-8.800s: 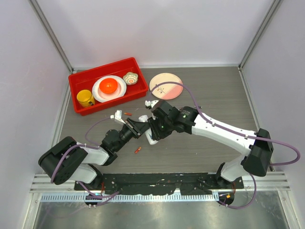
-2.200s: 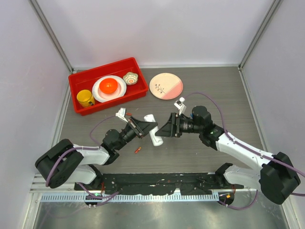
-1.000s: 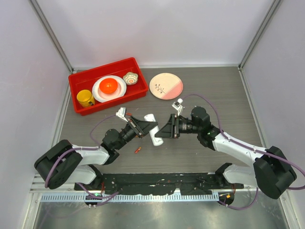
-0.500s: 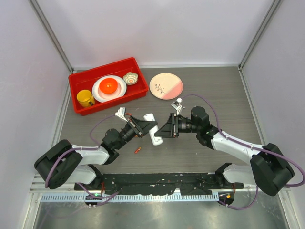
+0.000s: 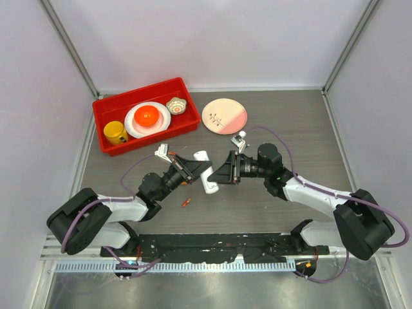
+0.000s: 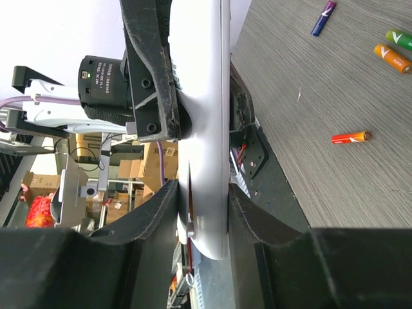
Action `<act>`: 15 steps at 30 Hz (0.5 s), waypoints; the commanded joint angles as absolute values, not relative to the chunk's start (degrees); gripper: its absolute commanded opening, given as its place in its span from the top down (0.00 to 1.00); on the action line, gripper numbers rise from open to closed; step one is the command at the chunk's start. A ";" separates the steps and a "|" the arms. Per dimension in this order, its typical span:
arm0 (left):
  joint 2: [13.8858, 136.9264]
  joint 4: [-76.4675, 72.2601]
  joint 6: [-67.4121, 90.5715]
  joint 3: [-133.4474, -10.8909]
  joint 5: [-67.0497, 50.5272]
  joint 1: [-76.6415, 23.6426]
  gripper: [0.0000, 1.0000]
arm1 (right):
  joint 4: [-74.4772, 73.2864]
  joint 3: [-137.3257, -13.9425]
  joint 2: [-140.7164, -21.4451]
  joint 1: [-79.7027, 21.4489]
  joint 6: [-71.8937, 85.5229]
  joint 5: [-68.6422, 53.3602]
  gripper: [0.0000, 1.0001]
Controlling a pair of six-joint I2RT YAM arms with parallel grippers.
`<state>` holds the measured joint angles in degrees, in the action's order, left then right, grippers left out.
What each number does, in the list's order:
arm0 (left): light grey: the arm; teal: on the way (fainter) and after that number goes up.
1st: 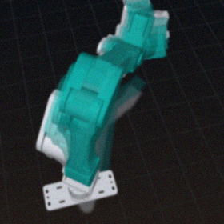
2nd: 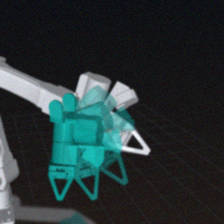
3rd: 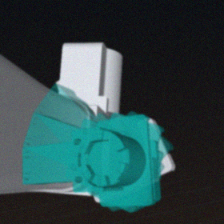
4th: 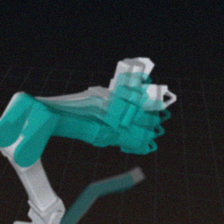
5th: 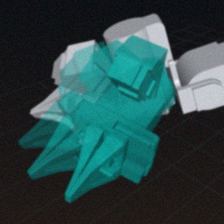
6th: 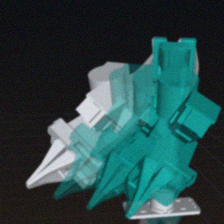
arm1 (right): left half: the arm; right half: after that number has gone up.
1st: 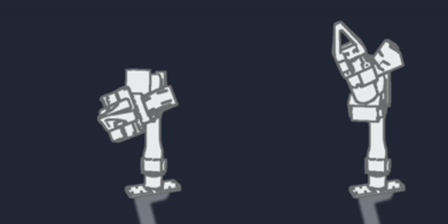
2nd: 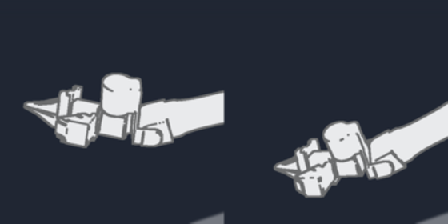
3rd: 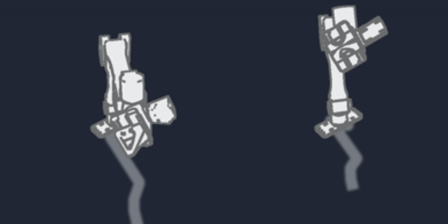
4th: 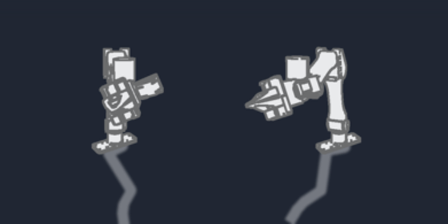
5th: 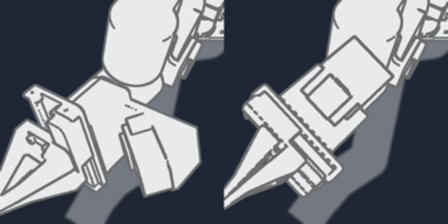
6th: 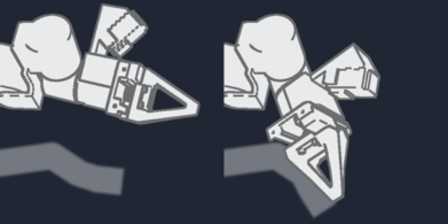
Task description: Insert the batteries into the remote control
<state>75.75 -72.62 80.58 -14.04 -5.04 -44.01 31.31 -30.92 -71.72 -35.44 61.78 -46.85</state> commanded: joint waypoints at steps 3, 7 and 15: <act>76.20 -88.59 80.25 -17.14 -7.65 -46.32 1.00 | 38.23 -31.73 -73.21 -35.51 64.16 -42.63 0.59; 76.29 -88.59 79.02 -17.05 -6.07 -47.46 1.00 | 38.76 -31.82 -73.65 -35.60 64.69 -42.10 0.58; 75.85 -88.59 78.05 -16.61 -4.84 -47.99 1.00 | 39.37 -31.64 -73.83 -35.60 64.86 -42.27 0.62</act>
<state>76.40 -72.77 79.24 -14.90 -3.64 -46.87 35.59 -30.92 -73.54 -35.57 64.62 -44.88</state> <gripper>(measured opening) 0.277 0.389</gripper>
